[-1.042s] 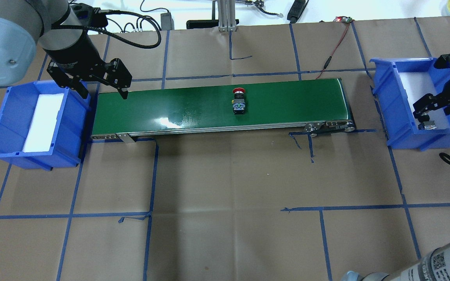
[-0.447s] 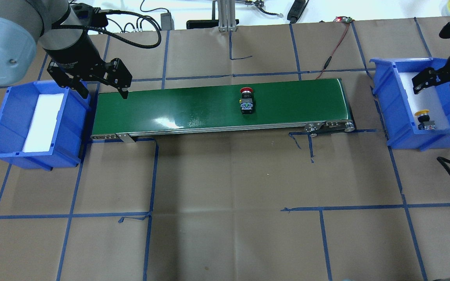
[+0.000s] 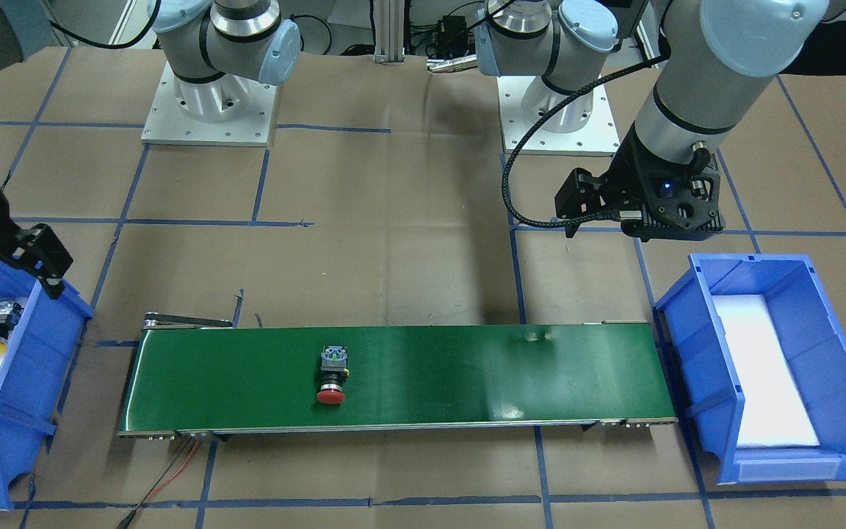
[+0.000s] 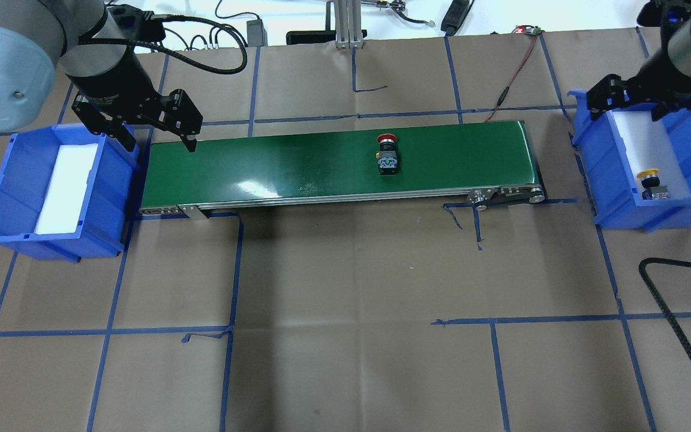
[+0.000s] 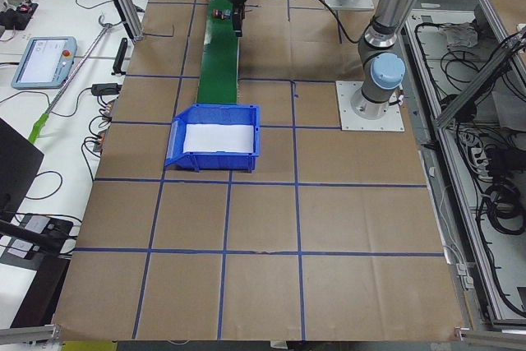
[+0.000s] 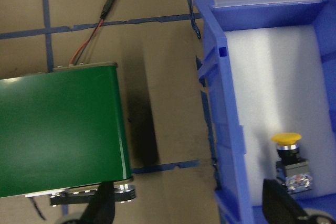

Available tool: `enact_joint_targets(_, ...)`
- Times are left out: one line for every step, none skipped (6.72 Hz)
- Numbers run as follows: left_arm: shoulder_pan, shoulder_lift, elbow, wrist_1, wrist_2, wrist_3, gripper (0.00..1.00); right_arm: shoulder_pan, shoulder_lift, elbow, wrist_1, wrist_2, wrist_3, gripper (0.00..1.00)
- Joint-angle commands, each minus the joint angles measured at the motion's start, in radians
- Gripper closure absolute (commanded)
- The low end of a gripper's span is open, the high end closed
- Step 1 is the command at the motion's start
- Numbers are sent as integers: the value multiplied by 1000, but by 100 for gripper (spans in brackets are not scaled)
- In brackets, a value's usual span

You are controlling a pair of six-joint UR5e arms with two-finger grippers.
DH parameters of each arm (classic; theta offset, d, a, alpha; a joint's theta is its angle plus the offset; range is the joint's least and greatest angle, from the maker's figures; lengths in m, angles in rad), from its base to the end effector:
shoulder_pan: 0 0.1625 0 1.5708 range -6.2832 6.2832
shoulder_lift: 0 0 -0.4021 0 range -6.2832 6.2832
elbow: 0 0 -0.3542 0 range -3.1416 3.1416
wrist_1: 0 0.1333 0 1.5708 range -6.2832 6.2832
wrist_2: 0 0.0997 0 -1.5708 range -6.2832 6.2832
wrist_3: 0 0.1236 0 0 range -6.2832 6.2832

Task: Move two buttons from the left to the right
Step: 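Open the right gripper and raise it out of the bin, then move the right gripper over the conveyor end above the red button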

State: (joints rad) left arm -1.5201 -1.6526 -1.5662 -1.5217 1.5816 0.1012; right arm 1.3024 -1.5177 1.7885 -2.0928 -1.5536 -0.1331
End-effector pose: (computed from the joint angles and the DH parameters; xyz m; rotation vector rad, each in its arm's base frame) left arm -0.1074 -0.4883 0.4096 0.0793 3.1316 0.0452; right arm 0.0007 -0.5083 0.3744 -0.2051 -3.0773 0.3869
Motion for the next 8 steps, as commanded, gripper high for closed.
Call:
enact_joint_targets(0, 0, 0, 0, 0, 0, 0, 177, -18, 2, 33, -2, 198, 0)
enact_joint_targets(0, 0, 0, 0, 0, 0, 0, 242, -16, 2, 34, -5, 205, 0)
enact_joint_targets(0, 0, 0, 0, 0, 0, 0, 270, -15, 5, 71, -11, 207, 0)
enact_joint_targets(0, 0, 0, 0, 0, 0, 0, 270, -9, 5, 141, -16, 205, 0)
enact_joint_targets(0, 0, 0, 0, 1, 0, 0, 270, -7, 6, 155, -16, 207, 0)
enact_joint_targets(0, 0, 0, 0, 0, 2, 0, 270, -4, 6, 152, -17, 207, 0)
enact_joint_targets(0, 0, 0, 0, 0, 0, 0, 270, -2, 8, 152, -19, 205, 0)
enact_joint_targets(0, 0, 0, 0, 0, 0, 0, 270, 4, 8, 151, -19, 207, 0)
